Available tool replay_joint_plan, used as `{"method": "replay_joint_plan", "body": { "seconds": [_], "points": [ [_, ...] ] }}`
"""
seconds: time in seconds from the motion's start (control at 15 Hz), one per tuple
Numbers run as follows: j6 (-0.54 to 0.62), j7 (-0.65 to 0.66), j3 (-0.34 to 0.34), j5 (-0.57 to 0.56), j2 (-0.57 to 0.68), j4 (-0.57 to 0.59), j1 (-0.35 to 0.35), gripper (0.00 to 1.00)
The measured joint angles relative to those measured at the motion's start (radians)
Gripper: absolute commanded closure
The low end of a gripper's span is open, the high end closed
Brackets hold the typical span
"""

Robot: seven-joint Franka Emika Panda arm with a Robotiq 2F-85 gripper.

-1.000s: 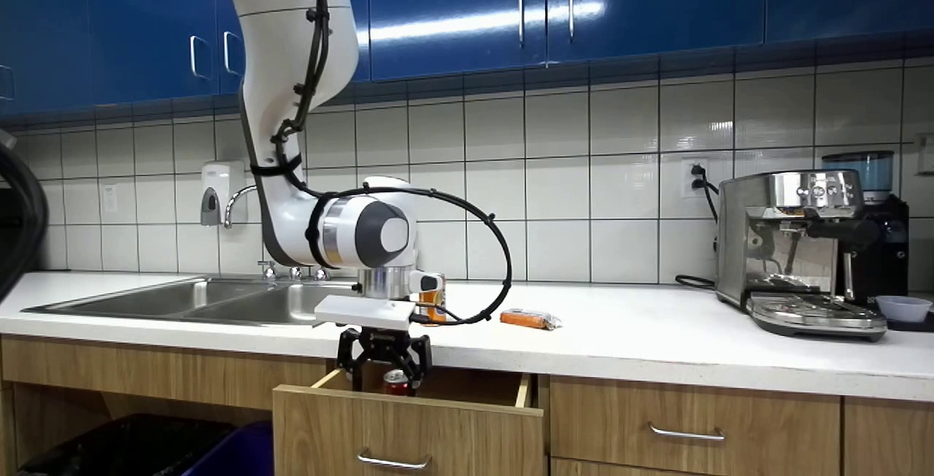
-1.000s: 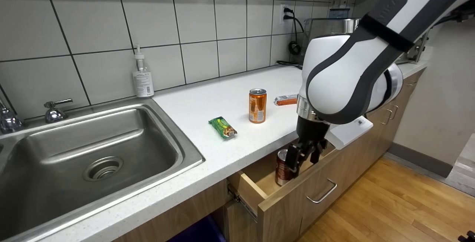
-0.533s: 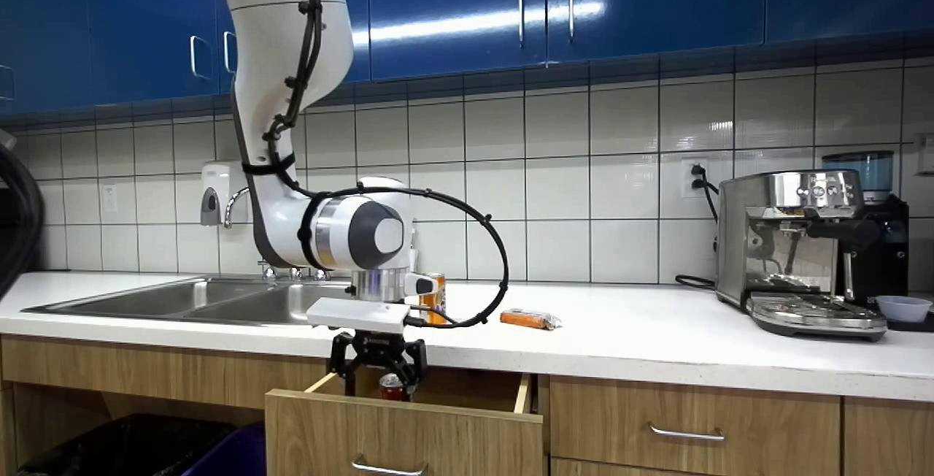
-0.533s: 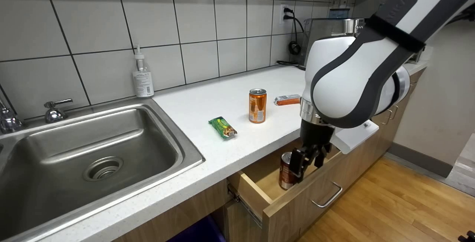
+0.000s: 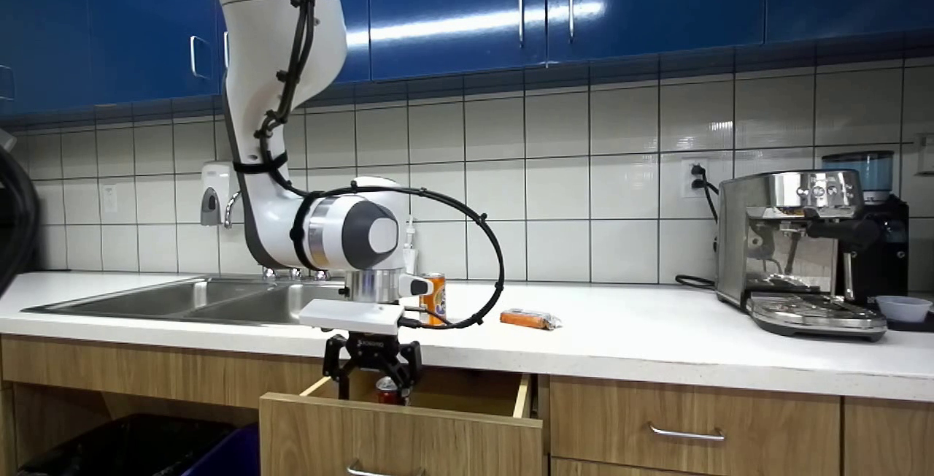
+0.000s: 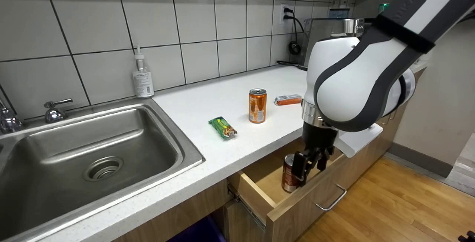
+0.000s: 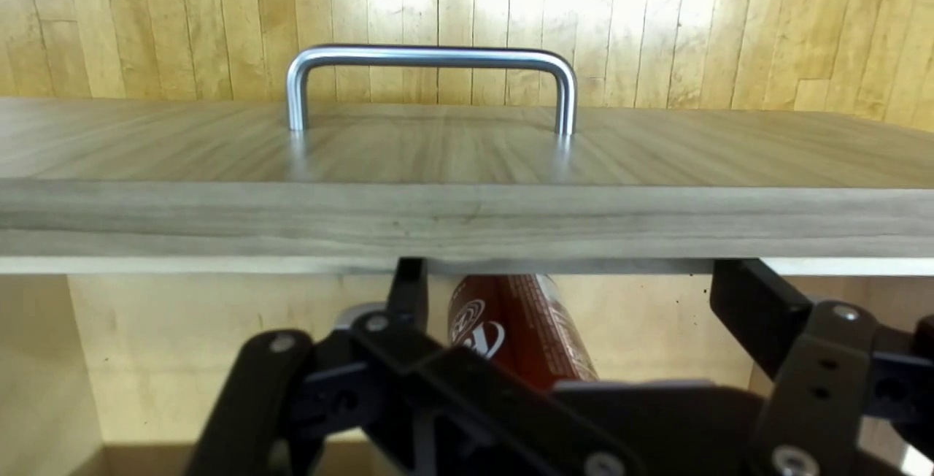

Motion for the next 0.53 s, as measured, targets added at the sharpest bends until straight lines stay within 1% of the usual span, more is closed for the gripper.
{"method": "replay_joint_plan", "body": {
  "seconds": [0.53],
  "points": [
    [0.000,0.020,-0.009,-0.017,-0.012,-0.022,0.028,0.00]
  ]
}}
